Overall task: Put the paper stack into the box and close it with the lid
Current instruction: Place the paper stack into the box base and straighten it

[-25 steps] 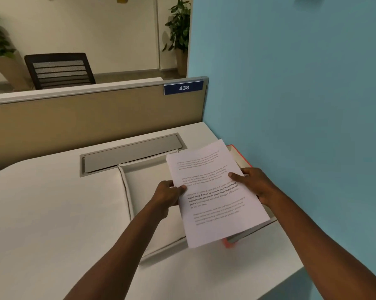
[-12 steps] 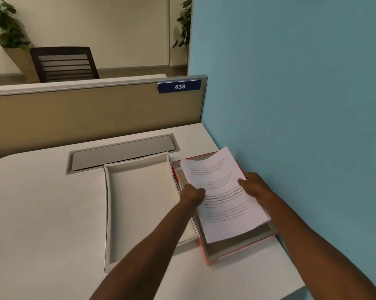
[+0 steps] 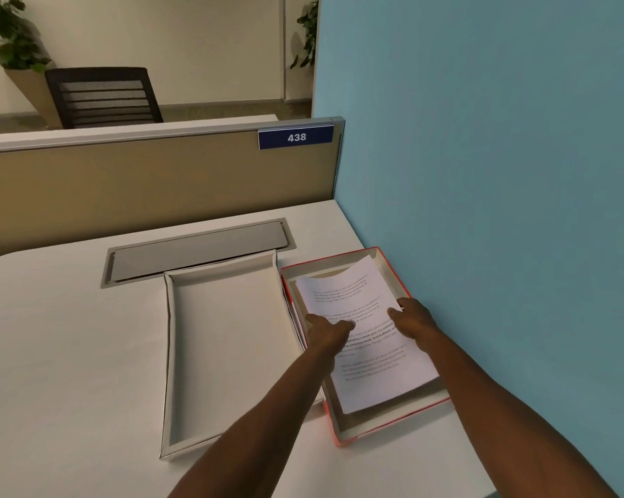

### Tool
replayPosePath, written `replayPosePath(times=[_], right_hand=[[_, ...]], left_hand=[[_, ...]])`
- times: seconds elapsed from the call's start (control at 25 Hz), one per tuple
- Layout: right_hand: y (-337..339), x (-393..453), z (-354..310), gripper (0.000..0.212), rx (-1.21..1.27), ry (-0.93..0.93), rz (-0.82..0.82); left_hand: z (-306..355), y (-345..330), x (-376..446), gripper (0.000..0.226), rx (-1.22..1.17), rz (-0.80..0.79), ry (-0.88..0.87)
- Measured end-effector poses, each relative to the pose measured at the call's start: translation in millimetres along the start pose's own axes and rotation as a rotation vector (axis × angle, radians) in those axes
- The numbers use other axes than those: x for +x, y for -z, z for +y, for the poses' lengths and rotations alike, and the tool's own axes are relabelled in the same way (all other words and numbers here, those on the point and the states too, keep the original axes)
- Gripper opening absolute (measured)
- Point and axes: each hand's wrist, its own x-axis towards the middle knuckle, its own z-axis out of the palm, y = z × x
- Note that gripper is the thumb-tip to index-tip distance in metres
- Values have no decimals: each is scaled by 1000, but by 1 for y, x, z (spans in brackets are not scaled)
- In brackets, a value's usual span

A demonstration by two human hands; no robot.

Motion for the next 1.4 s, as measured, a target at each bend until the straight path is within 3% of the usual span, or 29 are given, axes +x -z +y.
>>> replayPosePath(times=[0.12,0.4,1.12,1.28,1.4], right_hand=[[-6,0,5,48,-25,-26,42],[-19,-4,11,35,-76,-23,182],[-38,-12,3,33,-108,26,185],[-38,-12,2,20,-122,37,175],[-41,-12,2,30,-111,23,184]], left_hand=[[-8,-1,2,94,30,30,-19],[-25,4,0,78,142,106,-102],[-32,19,-9,79,150,158,-121],[-33,19,-11,76,159,178,-123],[-36,20,-9,77,170,191,-126]])
